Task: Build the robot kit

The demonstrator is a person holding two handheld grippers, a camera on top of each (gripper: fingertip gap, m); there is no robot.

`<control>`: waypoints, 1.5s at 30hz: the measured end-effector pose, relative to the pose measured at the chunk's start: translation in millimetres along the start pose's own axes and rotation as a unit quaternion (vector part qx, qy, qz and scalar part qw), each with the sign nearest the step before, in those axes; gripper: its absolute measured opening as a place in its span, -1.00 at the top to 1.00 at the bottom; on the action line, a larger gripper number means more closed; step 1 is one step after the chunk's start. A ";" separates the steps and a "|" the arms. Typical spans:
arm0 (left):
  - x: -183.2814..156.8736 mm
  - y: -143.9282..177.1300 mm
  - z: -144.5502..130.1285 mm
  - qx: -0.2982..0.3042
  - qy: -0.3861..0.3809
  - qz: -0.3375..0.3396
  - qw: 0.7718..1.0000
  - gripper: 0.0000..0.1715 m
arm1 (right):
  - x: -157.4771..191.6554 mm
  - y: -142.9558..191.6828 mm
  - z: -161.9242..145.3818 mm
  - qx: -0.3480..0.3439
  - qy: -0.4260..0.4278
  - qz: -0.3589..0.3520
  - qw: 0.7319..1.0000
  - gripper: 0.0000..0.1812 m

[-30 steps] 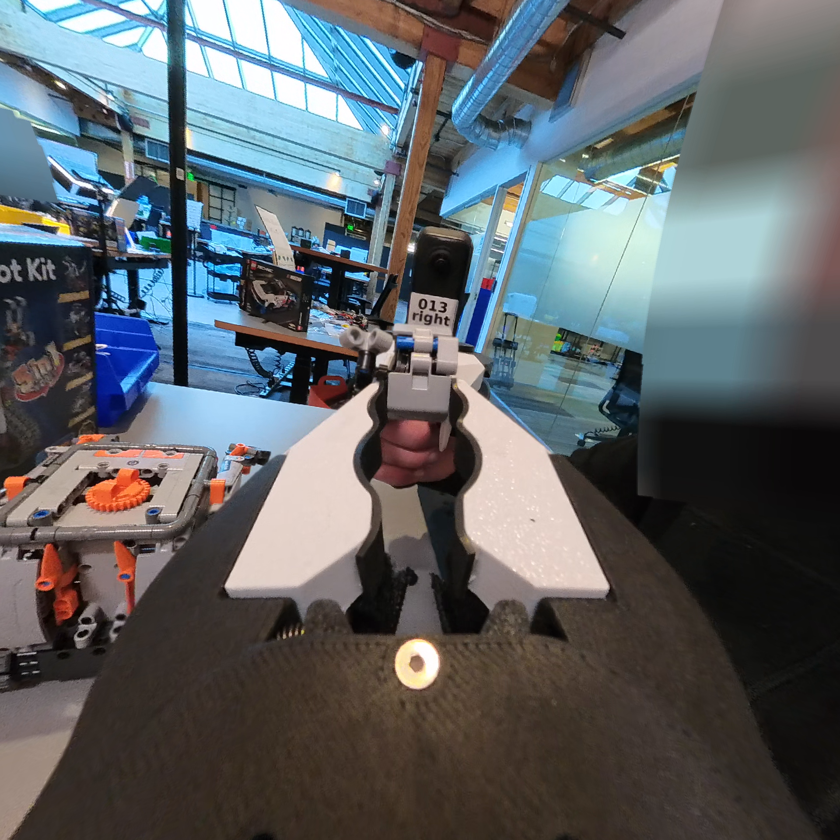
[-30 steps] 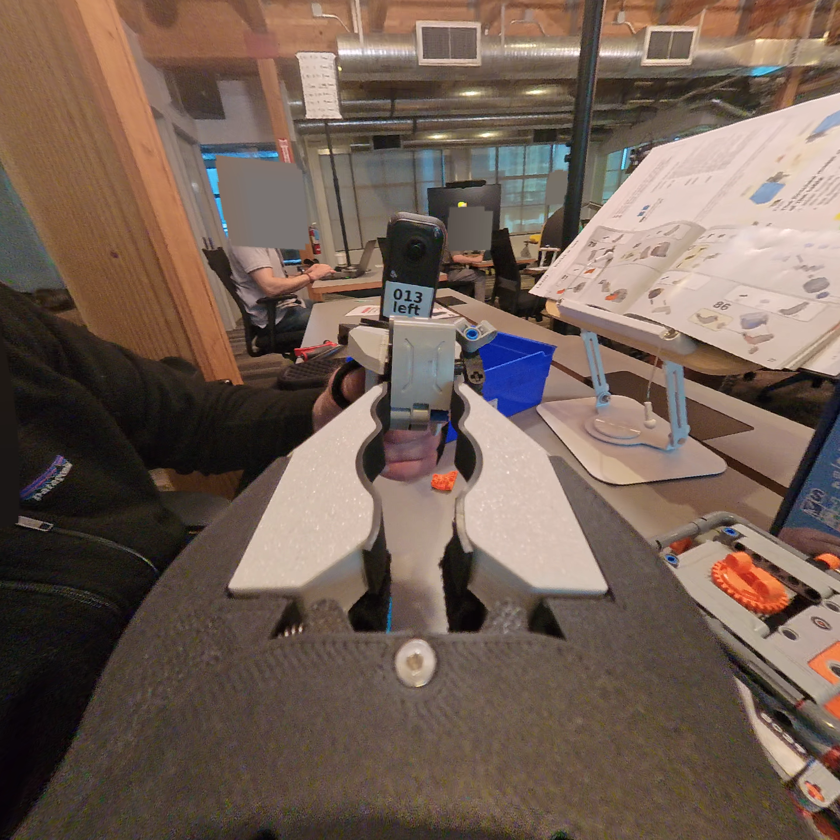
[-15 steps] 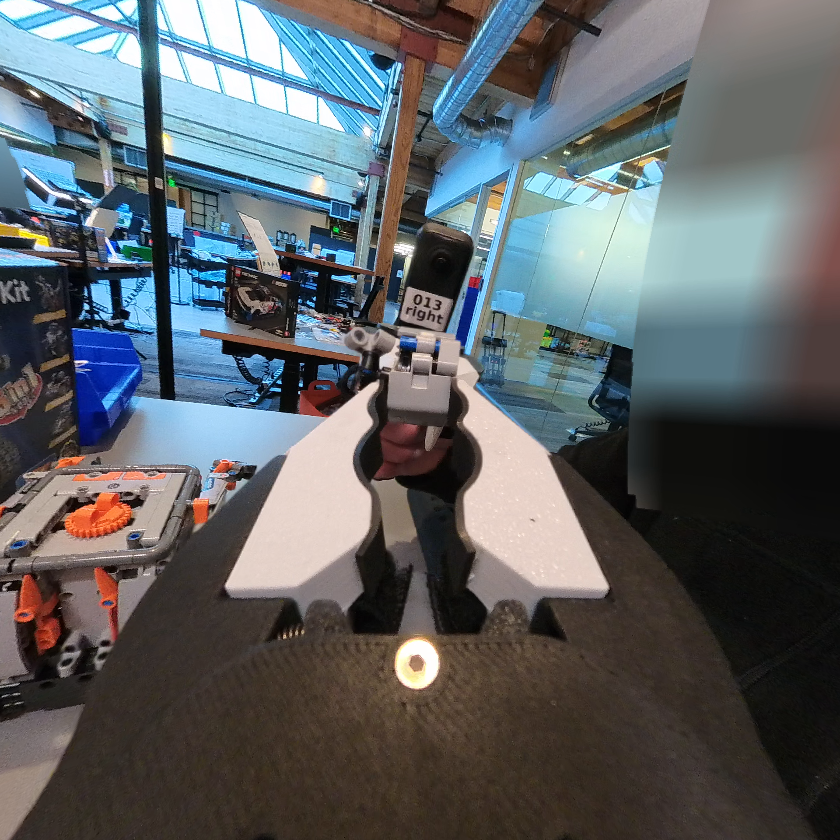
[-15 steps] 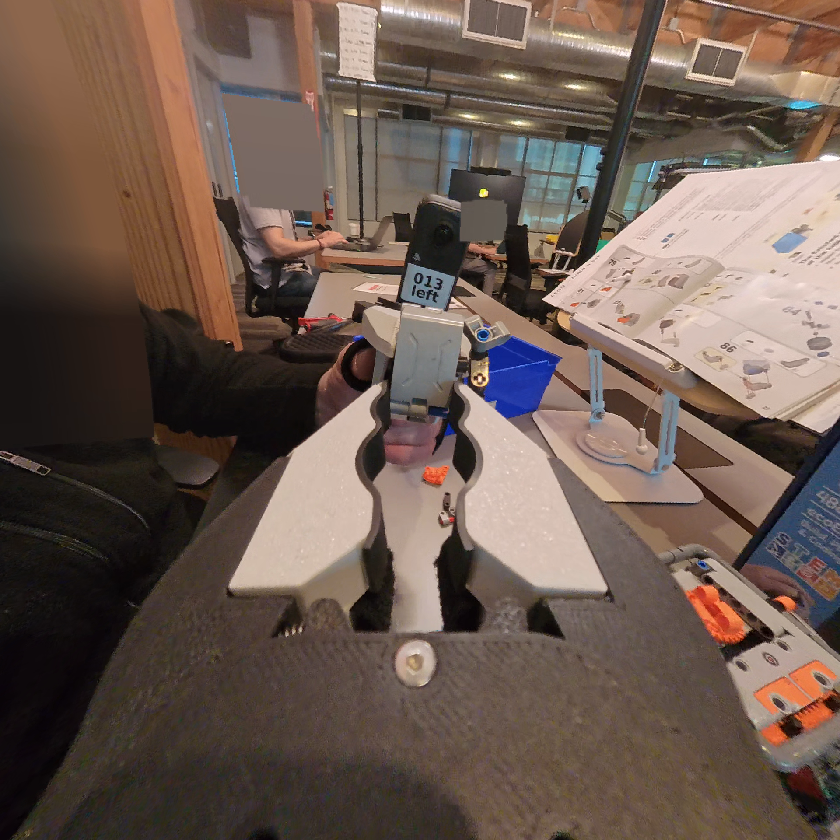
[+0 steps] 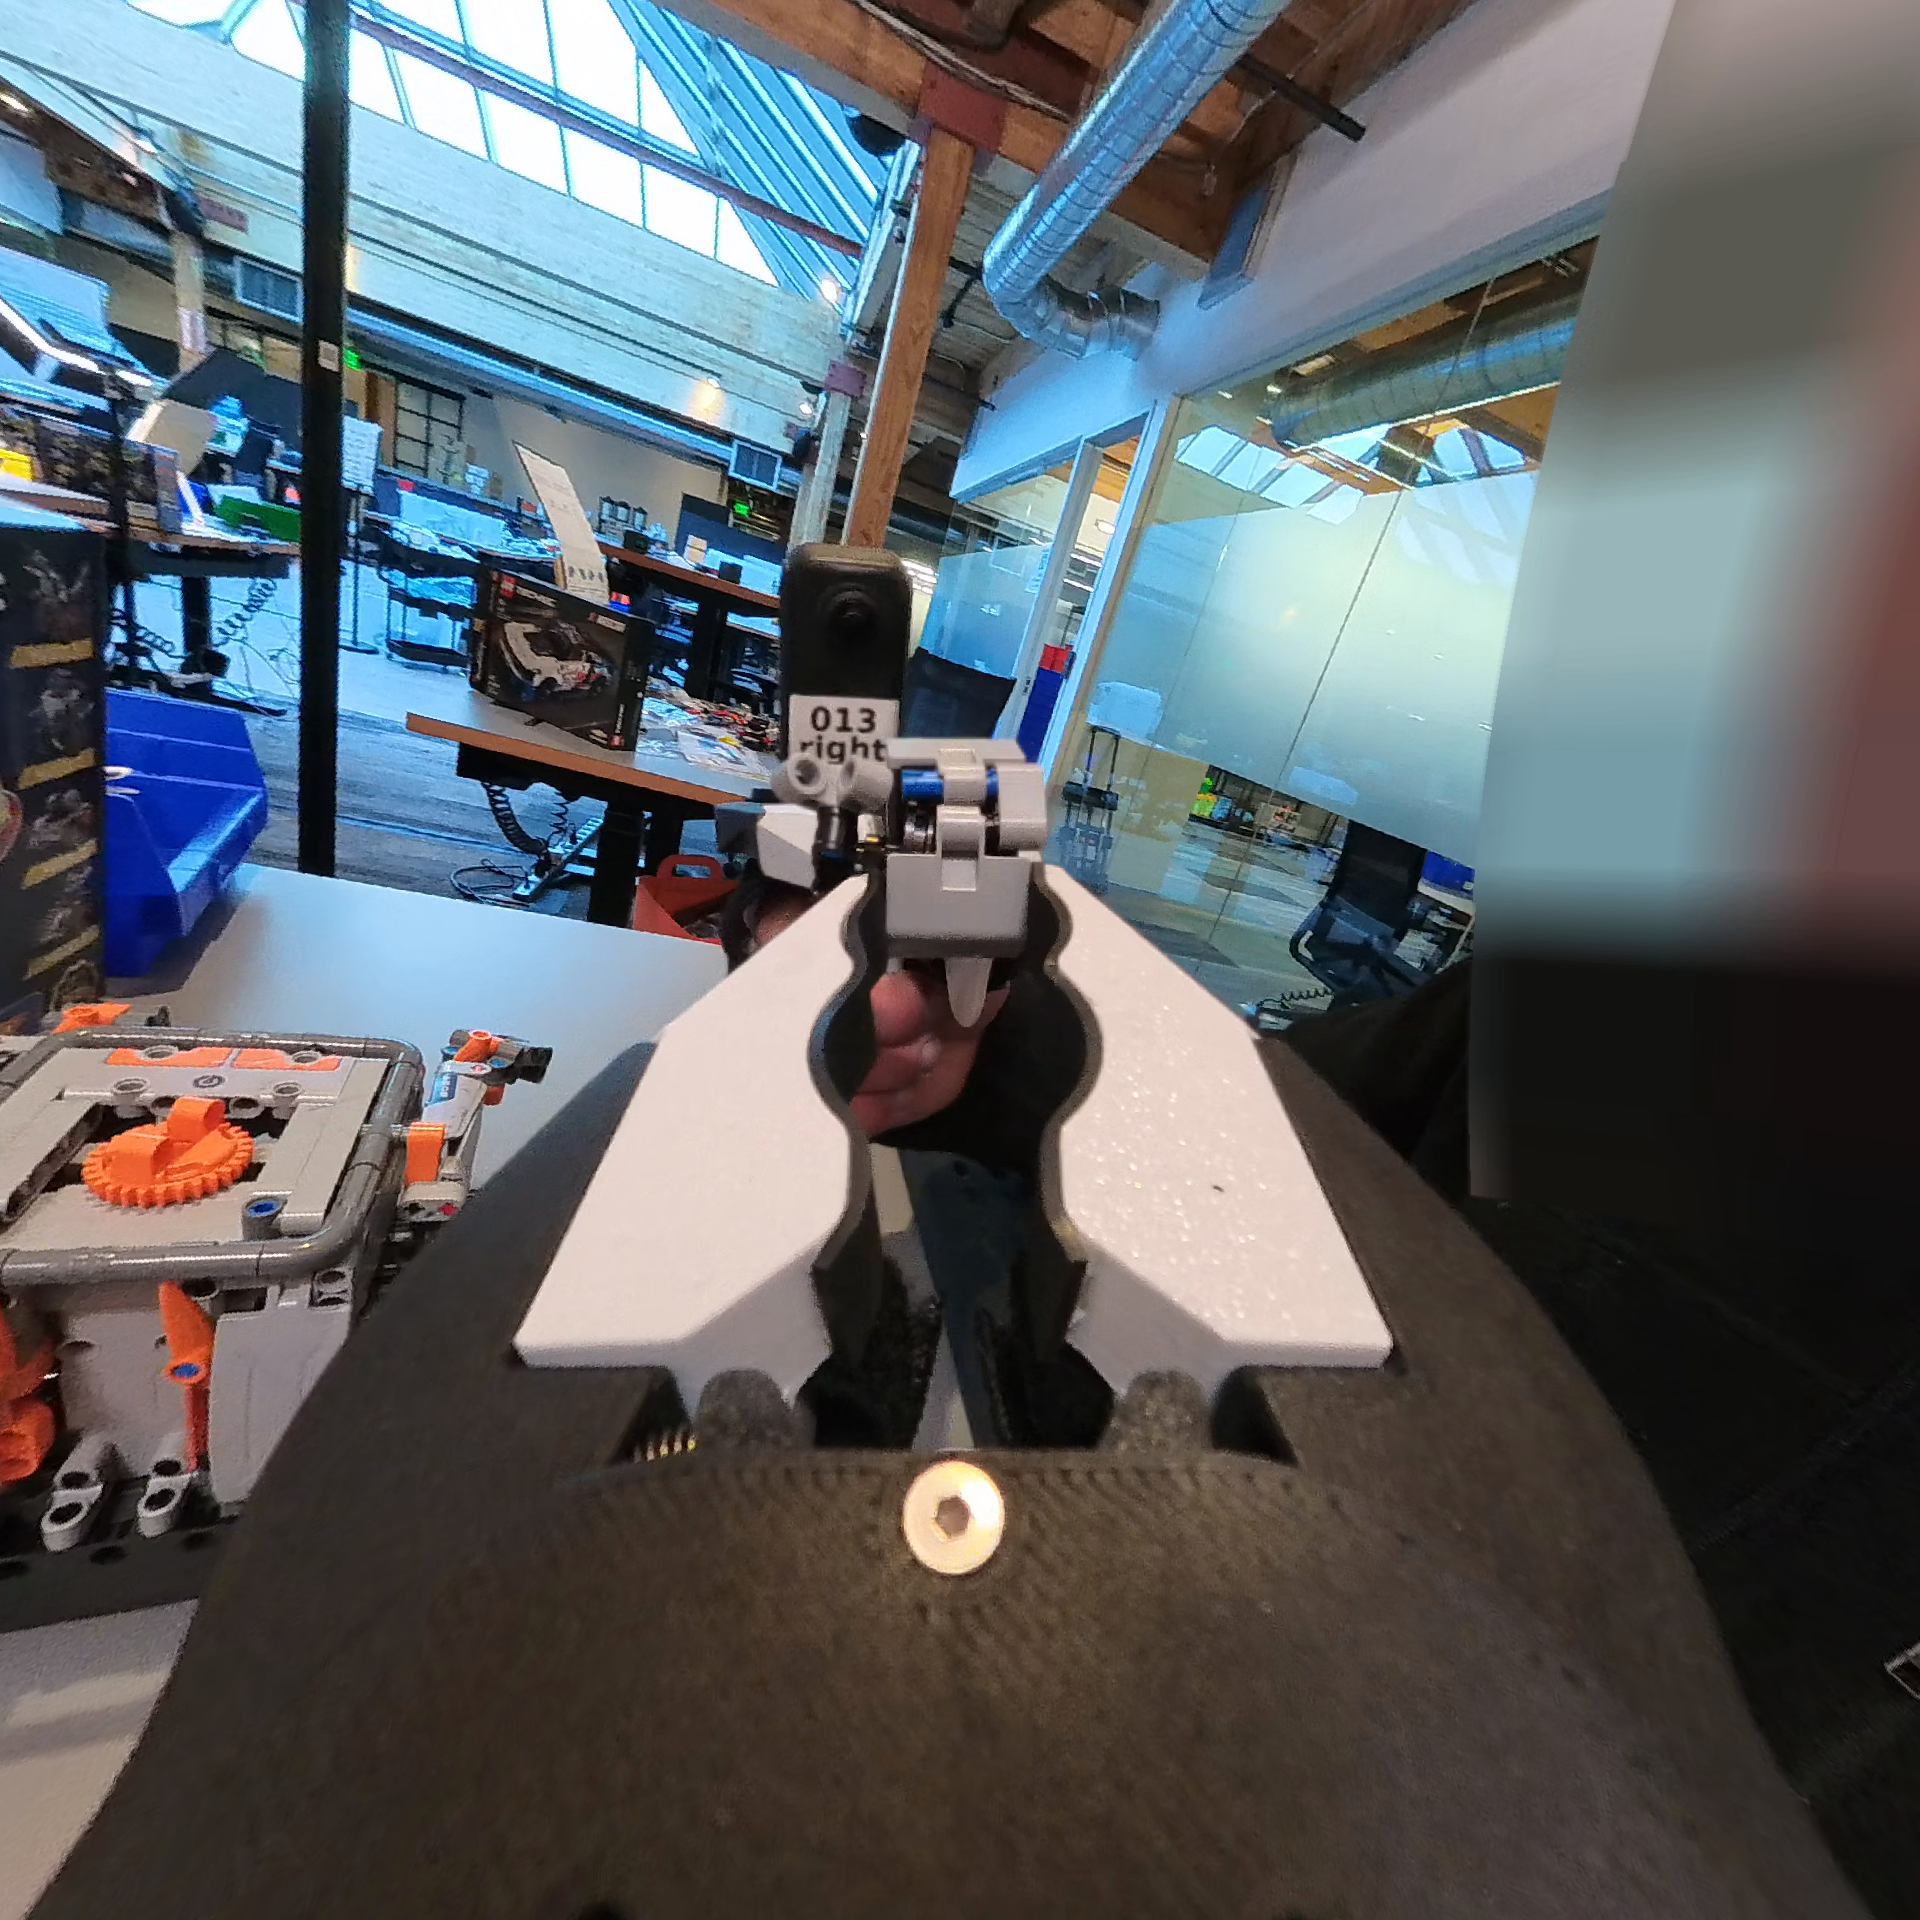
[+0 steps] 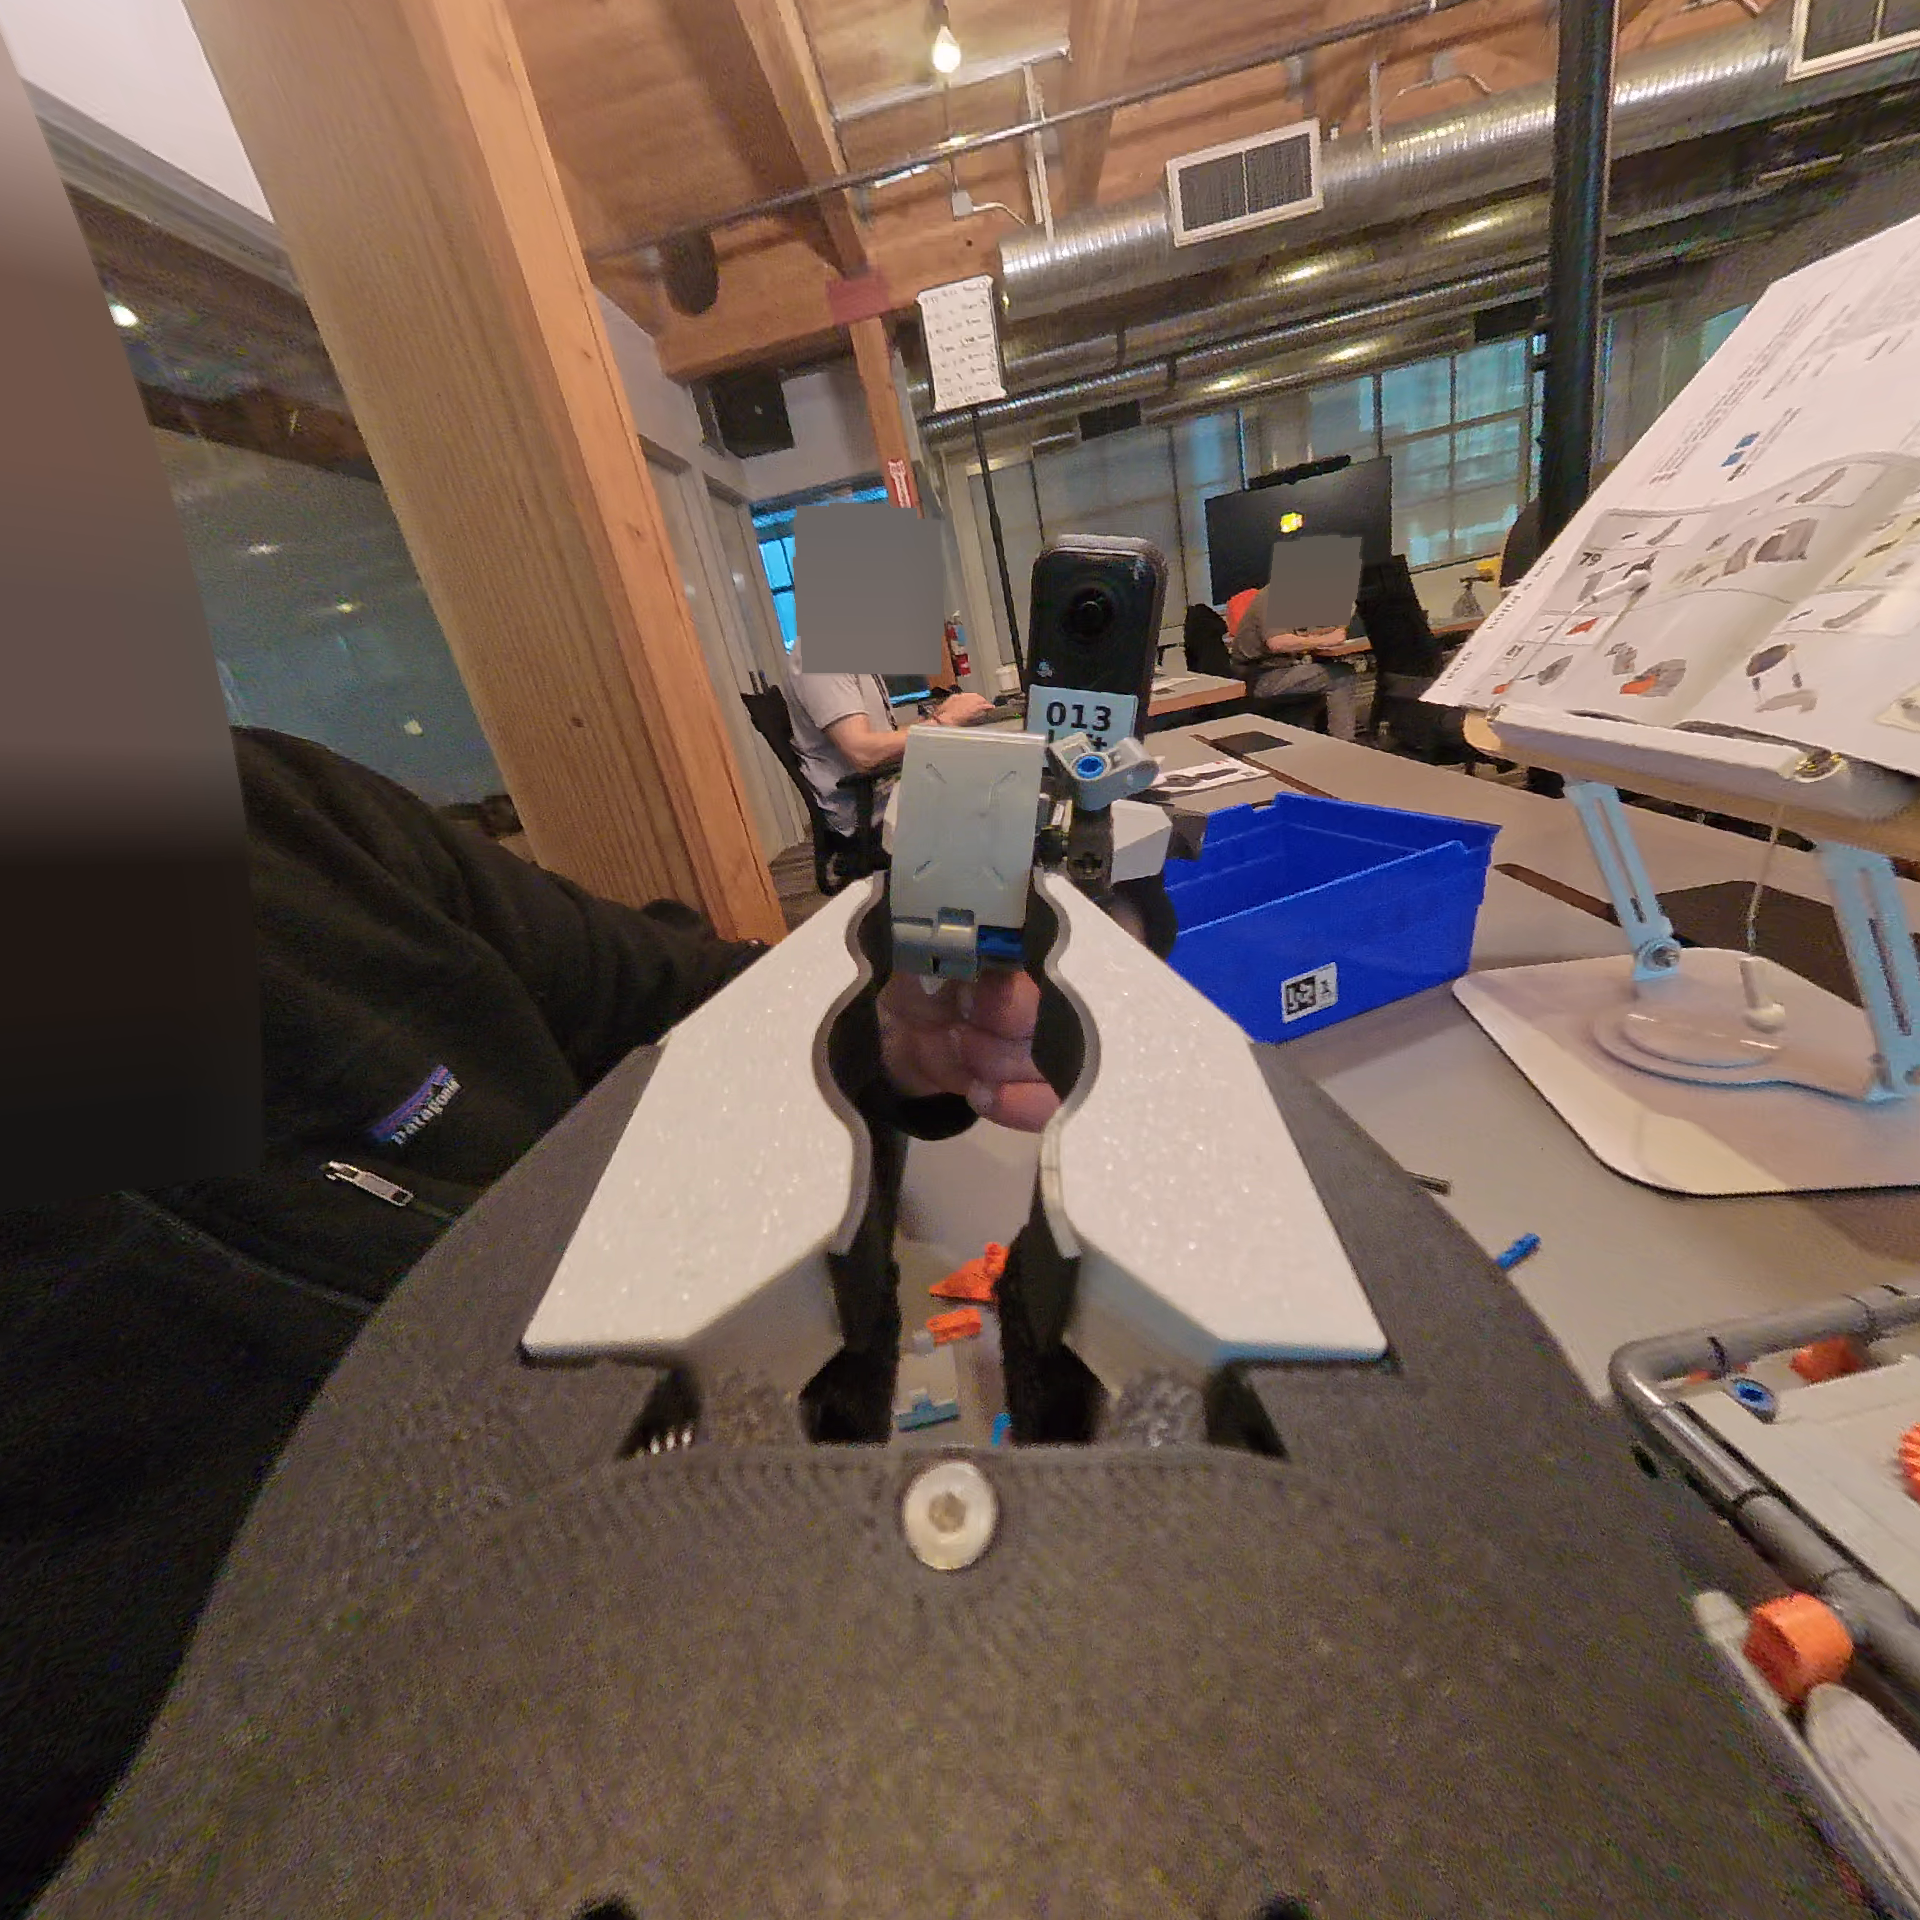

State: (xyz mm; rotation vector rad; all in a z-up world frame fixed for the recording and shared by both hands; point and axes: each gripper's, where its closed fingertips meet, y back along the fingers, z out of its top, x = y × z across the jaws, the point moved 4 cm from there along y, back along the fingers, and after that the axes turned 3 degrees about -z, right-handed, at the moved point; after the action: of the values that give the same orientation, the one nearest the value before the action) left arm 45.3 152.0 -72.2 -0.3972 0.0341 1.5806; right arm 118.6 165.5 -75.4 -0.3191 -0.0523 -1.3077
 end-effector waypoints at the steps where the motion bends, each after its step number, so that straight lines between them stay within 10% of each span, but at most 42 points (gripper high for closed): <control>1: -0.7 -0.4 0.5 -0.003 0.004 0.000 1.000 0.72 | 0.6 0.0 0.5 0.002 0.010 -0.002 1.000 0.74; 35: -24.2 -1.5 9.2 0.071 -0.185 0.020 0.980 0.72 | 23.9 -10.5 20.1 0.055 0.173 -0.031 0.983 0.75; 45: -12.8 26.3 -22.4 0.136 -0.128 0.026 0.982 0.40 | 31.2 -19.2 -17.4 0.208 0.493 -0.209 0.818 0.75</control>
State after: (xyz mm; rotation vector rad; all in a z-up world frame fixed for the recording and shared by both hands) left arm 24.7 132.2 -95.6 0.0222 0.0625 1.6420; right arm 106.1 127.4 -81.4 0.8167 0.4930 -1.7152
